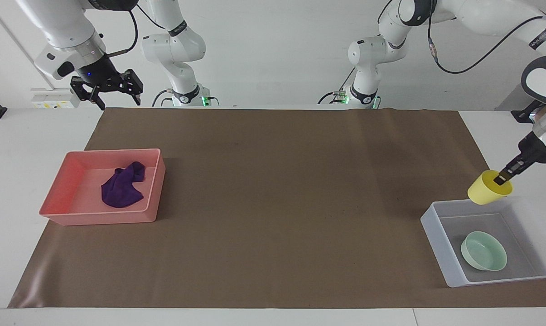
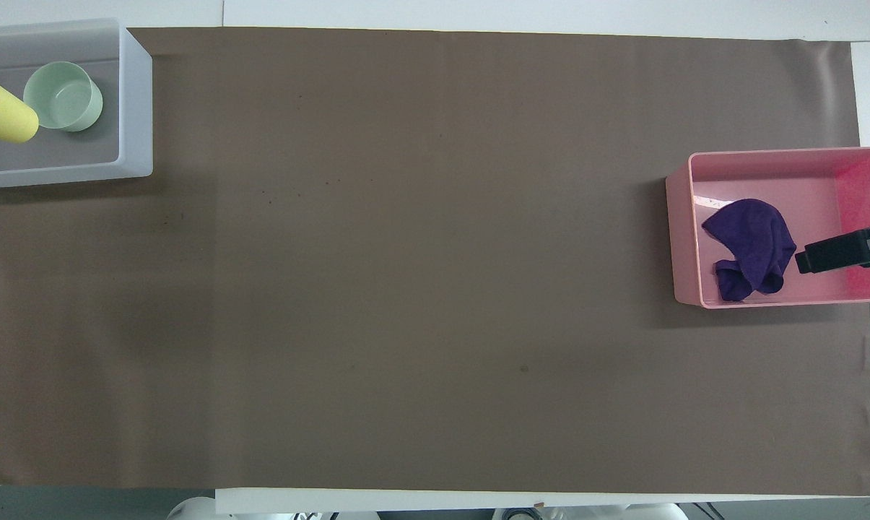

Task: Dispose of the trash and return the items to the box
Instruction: 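Carry the yellow cup with the left gripper into the white box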

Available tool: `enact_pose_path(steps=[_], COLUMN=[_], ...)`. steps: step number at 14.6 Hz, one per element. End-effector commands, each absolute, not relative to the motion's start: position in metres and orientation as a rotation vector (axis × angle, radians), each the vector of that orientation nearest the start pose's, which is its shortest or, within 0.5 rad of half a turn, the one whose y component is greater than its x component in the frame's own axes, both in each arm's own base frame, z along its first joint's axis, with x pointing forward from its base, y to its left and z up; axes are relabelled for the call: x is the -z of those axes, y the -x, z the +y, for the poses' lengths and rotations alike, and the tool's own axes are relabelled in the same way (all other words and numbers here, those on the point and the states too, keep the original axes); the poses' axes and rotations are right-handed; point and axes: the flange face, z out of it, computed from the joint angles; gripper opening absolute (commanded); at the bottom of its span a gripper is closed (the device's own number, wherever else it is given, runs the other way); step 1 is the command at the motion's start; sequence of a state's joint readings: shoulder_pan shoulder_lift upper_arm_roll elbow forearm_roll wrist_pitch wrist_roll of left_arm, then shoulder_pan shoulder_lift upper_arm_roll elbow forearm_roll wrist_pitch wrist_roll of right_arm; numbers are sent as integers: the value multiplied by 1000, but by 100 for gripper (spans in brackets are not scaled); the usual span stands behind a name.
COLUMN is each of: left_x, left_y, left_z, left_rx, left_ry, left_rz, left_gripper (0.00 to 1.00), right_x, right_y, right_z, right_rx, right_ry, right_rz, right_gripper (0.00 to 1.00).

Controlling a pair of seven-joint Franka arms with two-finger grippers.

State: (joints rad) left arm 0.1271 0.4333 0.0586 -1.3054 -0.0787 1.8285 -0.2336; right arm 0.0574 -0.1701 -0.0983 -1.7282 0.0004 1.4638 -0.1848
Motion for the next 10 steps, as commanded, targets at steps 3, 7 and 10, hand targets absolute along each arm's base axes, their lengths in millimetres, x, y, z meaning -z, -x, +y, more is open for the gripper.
enact_pose_path(steps=[3,7,10], left_x=[-416,-385,-383], left_y=[-735,-743,-743], left_z=[140,142,131], left_rx=[254,334,334], left_ry=[3121,3103,3092], left_rz=[-670,-664,-624], left_gripper=[0,2,100], right_x=[-629,-631,-632], right_y=[-487,-487,-486], right_z=[-20,-13,-8], right_rx=[-134,-129,-128], right_ry=[3105,3102,3103], right_rz=[-211,-223,-226], right_gripper=[99,99,99])
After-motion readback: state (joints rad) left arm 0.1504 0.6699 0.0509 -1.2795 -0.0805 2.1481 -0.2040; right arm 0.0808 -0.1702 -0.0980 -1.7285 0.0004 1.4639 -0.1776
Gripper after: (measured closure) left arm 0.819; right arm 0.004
